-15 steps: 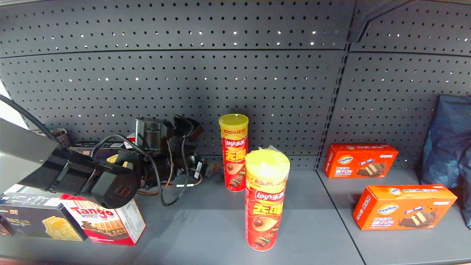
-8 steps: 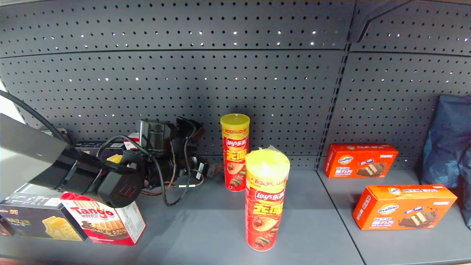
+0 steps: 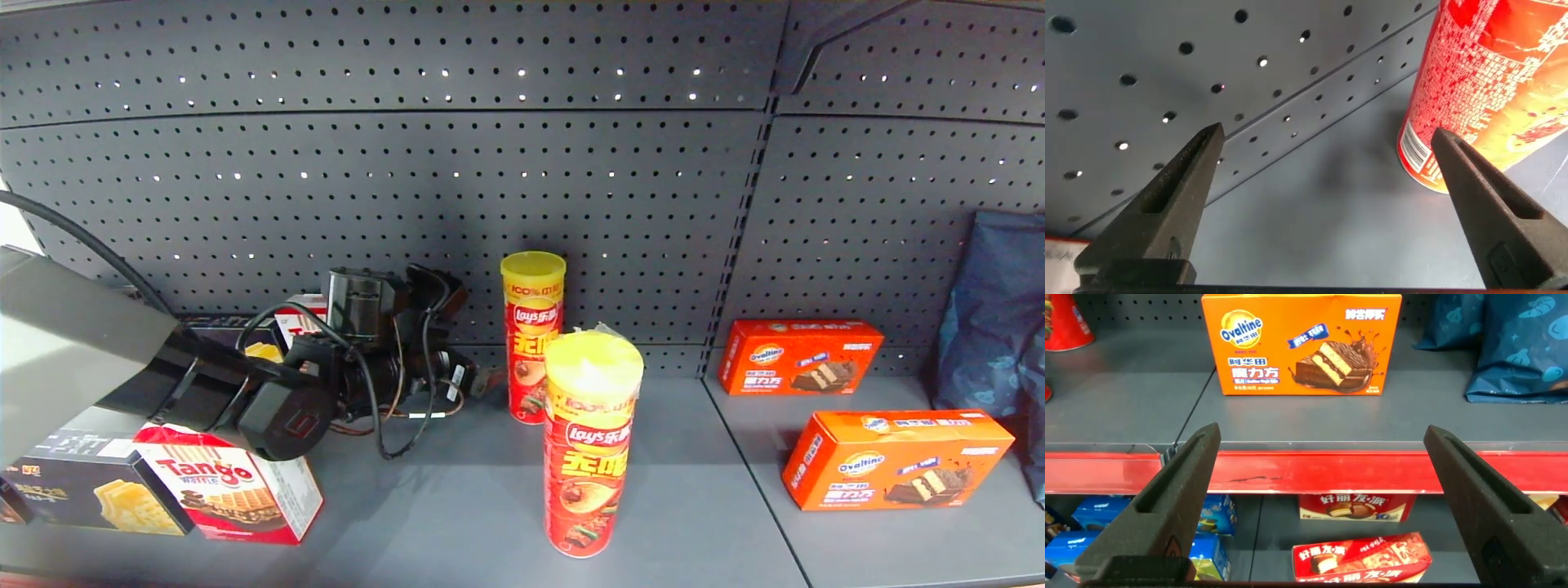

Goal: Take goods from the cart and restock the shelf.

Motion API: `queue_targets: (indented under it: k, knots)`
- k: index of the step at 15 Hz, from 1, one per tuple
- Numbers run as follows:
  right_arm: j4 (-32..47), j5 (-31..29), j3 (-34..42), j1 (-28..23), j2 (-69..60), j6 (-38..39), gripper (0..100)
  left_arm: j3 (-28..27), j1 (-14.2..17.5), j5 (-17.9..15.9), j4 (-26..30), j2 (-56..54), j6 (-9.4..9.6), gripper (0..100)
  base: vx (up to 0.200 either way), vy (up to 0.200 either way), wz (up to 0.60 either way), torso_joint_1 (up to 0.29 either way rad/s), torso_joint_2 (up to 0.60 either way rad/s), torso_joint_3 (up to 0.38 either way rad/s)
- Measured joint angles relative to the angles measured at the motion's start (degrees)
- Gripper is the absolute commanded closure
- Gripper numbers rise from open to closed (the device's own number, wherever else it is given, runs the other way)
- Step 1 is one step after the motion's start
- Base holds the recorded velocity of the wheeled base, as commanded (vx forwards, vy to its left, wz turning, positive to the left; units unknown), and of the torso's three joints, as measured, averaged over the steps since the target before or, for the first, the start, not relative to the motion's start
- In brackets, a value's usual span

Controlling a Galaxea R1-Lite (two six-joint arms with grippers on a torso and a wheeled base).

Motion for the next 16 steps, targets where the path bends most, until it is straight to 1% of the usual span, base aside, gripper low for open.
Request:
queue_targets:
  k: [10, 16]
  knots:
    - [-0.01, 0.02, 0.00, 0.00, 0.00, 0.00, 0, -2.38, -2.40, 0.72, 0.13, 2.40, -0.07, 0, 0.000, 0.000, 0.00, 0.000, 0.00, 0.000]
    - [0.00, 0.00, 0.00, 0.00, 0.00, 0.00, 0, -2.84, -2.56, 1.05, 0.13, 2.65, -0.10, 0, 0.000, 0.000, 0.00, 0.000, 0.00, 0.000]
